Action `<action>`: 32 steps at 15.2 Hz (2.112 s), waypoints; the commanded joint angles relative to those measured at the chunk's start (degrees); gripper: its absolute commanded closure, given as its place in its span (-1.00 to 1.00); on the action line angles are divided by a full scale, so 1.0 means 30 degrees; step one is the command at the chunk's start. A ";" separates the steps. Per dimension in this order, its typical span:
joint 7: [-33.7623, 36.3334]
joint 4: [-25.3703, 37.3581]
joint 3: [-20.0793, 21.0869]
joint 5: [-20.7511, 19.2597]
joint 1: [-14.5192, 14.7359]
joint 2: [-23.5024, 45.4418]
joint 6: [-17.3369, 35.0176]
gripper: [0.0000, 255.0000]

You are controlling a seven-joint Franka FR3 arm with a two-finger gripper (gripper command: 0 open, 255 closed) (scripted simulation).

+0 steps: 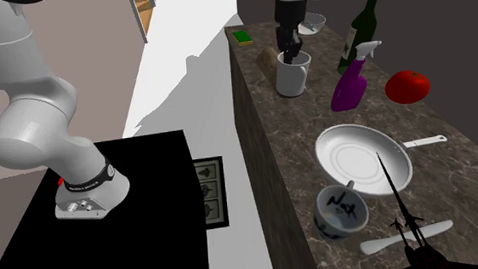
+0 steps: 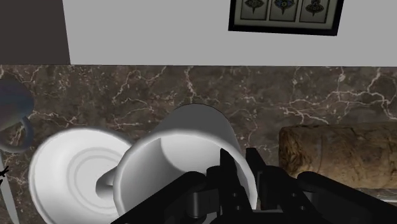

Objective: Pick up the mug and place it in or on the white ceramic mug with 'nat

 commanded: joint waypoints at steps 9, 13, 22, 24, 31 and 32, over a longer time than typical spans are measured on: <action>-0.1837 0.0850 -0.0609 0.0270 -0.1051 -0.0538 -0.1231 1.00; -0.3554 0.0818 -0.1267 0.0438 -0.2087 -0.0683 -0.1203 1.00; -0.7350 0.2229 -0.2723 0.0759 -0.4341 0.0091 -0.1561 1.00; -0.8174 0.2841 -0.3026 0.0839 -0.4837 0.0476 -0.1733 1.00; -1.0969 0.6036 -0.3954 0.1189 -0.6620 0.2509 -0.2721 1.00; -1.1281 0.6534 -0.4045 0.1237 -0.6834 0.2824 -0.2886 1.00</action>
